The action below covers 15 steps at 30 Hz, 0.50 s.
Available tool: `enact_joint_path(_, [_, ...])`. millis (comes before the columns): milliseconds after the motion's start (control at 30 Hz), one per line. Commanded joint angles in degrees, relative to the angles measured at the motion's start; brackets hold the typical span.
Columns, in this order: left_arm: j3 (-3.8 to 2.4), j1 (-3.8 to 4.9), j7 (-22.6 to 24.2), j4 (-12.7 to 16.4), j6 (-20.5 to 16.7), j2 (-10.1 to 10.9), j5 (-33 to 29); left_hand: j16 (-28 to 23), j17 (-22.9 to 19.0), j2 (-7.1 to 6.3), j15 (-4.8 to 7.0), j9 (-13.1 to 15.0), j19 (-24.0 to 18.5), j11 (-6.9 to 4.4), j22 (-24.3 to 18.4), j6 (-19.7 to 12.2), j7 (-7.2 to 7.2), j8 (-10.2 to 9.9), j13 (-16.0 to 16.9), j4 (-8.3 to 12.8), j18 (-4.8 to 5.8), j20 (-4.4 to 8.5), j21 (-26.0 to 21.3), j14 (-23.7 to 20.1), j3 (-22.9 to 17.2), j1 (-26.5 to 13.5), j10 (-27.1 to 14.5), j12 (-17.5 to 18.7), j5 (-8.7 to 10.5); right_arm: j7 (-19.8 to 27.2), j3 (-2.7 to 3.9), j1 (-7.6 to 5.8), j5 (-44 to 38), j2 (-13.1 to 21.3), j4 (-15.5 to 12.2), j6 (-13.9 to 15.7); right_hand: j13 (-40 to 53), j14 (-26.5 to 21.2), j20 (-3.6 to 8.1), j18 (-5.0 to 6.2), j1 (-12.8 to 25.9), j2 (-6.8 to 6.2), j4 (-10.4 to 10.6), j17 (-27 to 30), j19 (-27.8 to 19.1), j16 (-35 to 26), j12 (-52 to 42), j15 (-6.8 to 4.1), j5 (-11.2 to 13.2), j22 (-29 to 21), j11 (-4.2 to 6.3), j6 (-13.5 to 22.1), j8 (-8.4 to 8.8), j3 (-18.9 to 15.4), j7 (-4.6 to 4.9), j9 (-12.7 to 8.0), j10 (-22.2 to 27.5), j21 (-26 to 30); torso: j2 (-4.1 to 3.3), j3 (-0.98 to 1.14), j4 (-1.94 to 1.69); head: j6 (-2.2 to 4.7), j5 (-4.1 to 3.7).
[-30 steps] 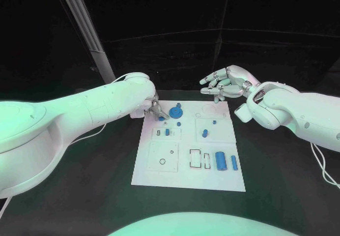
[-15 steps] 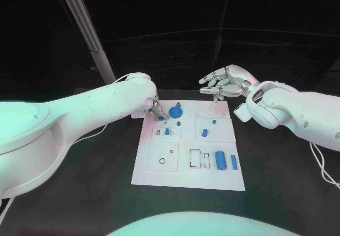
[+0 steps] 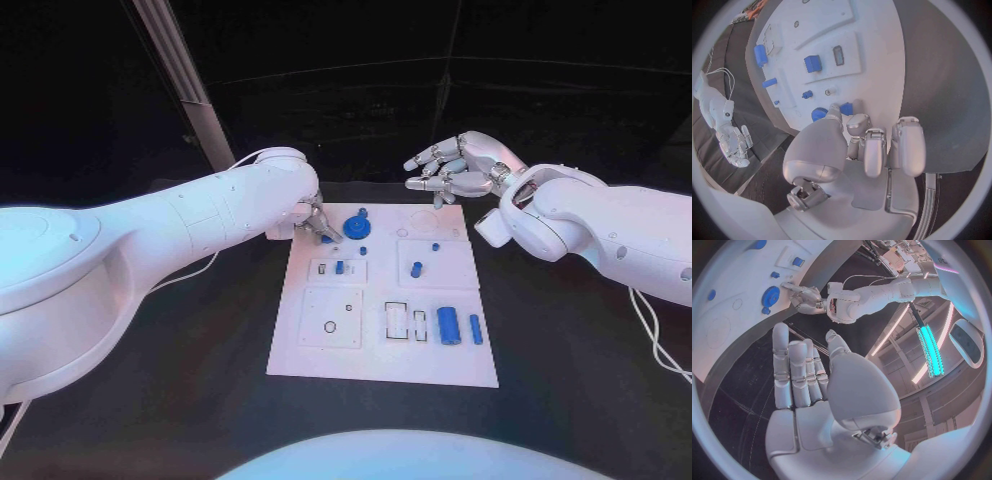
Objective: Assemble the parts on the task board
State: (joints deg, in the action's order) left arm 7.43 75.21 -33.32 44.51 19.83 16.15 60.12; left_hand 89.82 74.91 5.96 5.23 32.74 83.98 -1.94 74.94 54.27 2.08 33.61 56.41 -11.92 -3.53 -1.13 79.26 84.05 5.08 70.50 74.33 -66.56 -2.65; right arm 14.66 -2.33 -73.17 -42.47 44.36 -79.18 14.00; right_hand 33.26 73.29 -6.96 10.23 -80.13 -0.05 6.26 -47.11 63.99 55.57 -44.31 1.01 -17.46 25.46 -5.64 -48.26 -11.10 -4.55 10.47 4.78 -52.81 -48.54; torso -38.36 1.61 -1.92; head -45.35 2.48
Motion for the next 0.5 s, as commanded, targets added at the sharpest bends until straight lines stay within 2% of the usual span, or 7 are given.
enact_joint_path(33, [0.07, -0.05, -0.15, -0.01, 0.52, -0.01, 0.42, 0.18, 15.09, 0.91, 0.19, -0.02, 0.46, -0.05, 1.68, -0.57, -0.02, 0.33, -0.12, 0.62, 0.30, 0.30, 0.11, 5.95, -1.34, 1.74, -0.11, 0.01, -0.30, 0.15, 0.04, -0.11, -0.05, -0.05, 0.00, -0.61, -0.07, -0.40, -0.04, 0.27, -0.07, 0.35, 0.13, 0.05, -0.51, 0.04, -0.26, 0.18, -0.35, 0.06, -0.05, 0.49, -0.25, 0.15, 0.08, 0.06, 0.34, 0.34, -0.02, -0.02, -0.06, -0.02, 0.02])
enact_joint_path(233, [0.07, -0.05, 0.41, 0.03, 0.92, 0.03, 0.41, 0.18, 15.09, 1.58, 0.16, -0.25, 0.45, -0.03, 1.73, -1.07, 0.01, 0.19, -0.34, 1.52, 0.30, 0.25, 0.07, 5.95, -3.47, 2.66, -0.29, 0.16, -0.44, 0.04, 0.04, -0.11, -0.05, -0.09, 0.08, -0.87, -0.13, -0.41, -0.05, 0.27, 0.01, 0.36, 0.20, 0.05, -0.52, 0.07, -0.28, 0.19, -0.39, 0.06, -0.05, 0.52, -0.29, 0.13, 0.09, 0.07, 0.34, 0.34, 0.03, -0.02, -0.05, 0.07, 0.03])
enact_joint_path(333, [0.07, -0.05, 0.74, 0.07, 1.22, 0.07, 0.41, 0.18, 15.09, 1.79, 0.09, -0.45, 0.40, 0.08, 1.67, -1.38, 0.13, -0.01, -0.56, 1.25, 0.28, 0.20, -0.01, 5.95, -4.38, 2.17, -0.47, 0.30, -0.53, 0.01, 0.04, -0.11, -0.05, -0.10, 0.12, -0.95, -0.18, -0.44, -0.06, 0.27, 0.06, 0.38, 0.26, 0.08, -0.53, 0.07, -0.30, 0.20, -0.47, 0.07, -0.06, 0.55, -0.34, 0.12, 0.10, 0.07, 0.35, 0.34, 0.03, -0.03, -0.09, 0.10, 0.01])
enact_joint_path(433, [0.07, -0.05, 1.22, 0.12, 1.59, 0.16, 0.41, 0.18, 15.09, 1.59, -0.03, -0.69, 0.41, 0.20, 1.75, -1.60, 0.28, -0.17, -0.72, 0.48, 0.29, 0.10, -0.01, 5.95, -5.62, 0.85, -0.64, 0.35, -0.55, -0.02, 0.04, -0.11, -0.05, -0.12, 0.16, -1.05, -0.24, -0.47, -0.07, 0.27, 0.11, 0.38, 0.31, 0.11, -0.54, 0.08, -0.33, 0.21, -0.59, 0.07, -0.06, 0.58, -0.39, 0.11, 0.10, 0.08, 0.36, 0.35, 0.04, -0.03, -0.08, 0.17, 0.06])
enact_joint_path(500, [0.07, -0.05, 1.45, 0.16, 1.77, 0.25, 0.41, 0.18, 15.09, 0.90, -0.08, -0.79, 0.40, 0.26, 1.78, -1.62, 0.32, -0.16, -0.73, 0.12, 0.29, 0.03, -0.03, 5.95, -6.31, -0.01, -0.69, 0.28, -0.51, -0.04, 0.04, -0.11, -0.05, -0.13, 0.19, -1.09, -0.26, -0.48, -0.07, 0.27, 0.12, 0.37, 0.33, 0.12, -0.54, 0.08, -0.34, 0.21, -0.62, 0.08, -0.06, 0.59, -0.41, 0.11, 0.10, 0.08, 0.36, 0.35, 0.03, -0.06, -0.09, 0.22, 0.03])
